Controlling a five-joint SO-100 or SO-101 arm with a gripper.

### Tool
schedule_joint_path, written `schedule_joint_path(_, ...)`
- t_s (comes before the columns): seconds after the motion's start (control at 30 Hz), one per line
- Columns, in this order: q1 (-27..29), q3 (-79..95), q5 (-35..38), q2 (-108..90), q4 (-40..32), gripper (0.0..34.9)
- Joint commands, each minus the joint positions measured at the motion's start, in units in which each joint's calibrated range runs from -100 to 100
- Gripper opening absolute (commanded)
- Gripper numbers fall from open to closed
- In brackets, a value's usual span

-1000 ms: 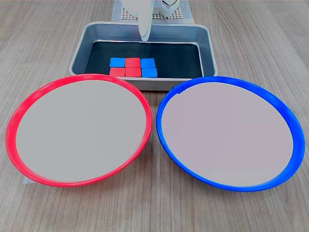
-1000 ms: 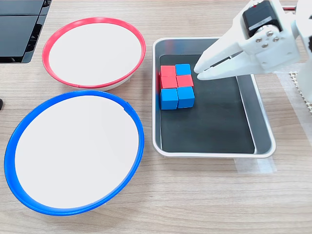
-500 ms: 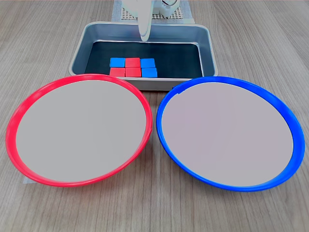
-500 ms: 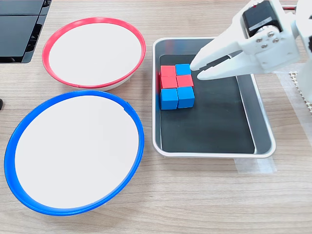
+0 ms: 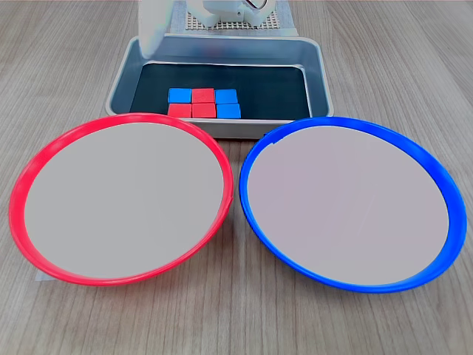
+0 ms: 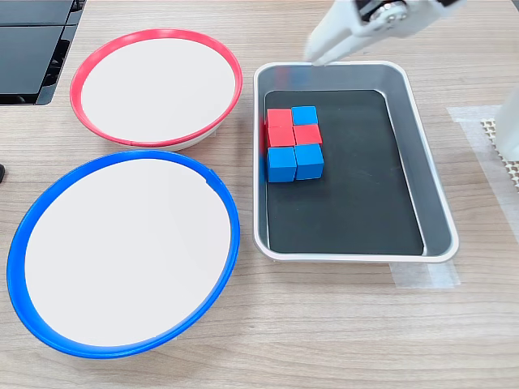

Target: Move six blocks from tray to matching dishes

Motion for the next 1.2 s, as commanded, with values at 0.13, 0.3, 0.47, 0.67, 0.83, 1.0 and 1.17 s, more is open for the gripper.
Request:
schedule_joint_path(0.13,-1.41,-8.66,3.13,17.93,-6.45,0.0)
schedule_joint_path(0.3,-2.73,-8.57,4.00,23.05,-10.16,0.0)
schedule_joint_path(0.47,-5.18,-8.57,3.81,26.98,-13.71,0.0)
schedule_joint_path(0.67,-13.27,-4.20,1.76,22.03,-11.90,0.0)
schedule_joint_path(0.83,-16.19,0.99,2.88,11.54,-2.57,0.0)
schedule_joint_path(1.0,-10.16,-5.65,5.23,7.53,8.90,0.1)
schedule_joint_path(1.17,-7.53,-9.75,7.72,8.55,13.03,5.4)
